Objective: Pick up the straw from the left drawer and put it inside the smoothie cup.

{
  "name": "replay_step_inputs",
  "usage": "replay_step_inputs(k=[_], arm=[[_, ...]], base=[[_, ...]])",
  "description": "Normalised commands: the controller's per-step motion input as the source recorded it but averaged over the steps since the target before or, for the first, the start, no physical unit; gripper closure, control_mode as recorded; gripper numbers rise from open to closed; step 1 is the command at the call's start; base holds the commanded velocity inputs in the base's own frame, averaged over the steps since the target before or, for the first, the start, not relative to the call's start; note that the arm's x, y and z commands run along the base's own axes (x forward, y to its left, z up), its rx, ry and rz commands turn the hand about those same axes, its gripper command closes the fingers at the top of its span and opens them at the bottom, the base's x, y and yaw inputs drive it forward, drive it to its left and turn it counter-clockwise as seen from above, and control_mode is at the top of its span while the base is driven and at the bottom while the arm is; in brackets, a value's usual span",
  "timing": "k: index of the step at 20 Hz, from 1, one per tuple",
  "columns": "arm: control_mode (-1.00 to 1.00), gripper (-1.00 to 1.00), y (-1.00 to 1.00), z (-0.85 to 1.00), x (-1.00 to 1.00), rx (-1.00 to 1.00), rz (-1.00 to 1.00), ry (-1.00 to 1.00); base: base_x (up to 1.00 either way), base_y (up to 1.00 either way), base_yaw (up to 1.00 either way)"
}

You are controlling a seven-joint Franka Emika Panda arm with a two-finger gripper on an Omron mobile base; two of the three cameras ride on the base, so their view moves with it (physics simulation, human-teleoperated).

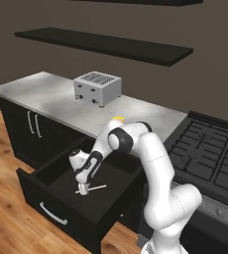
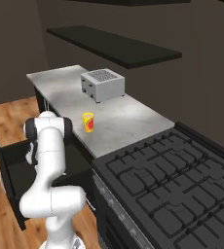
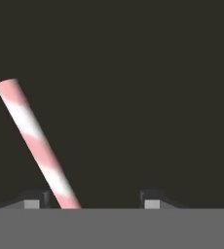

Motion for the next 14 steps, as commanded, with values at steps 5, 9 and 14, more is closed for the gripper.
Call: replay_step_inputs(k=[5, 9, 14], arm=[[-1.00, 1.00, 0.01, -0.06, -0.36, 0.08, 0.00, -0.01], [-1.00, 1.00, 0.05, 0.00, -0.40, 0.04, 0.00, -0.02], [-1.00, 1.00, 0.10, 0.56, -0.46, 0.03, 0.00, -0.06]], base=[[0.00, 0.00, 0.00], [0.00, 0.00, 0.00], [0.00, 0.00, 0.00]])
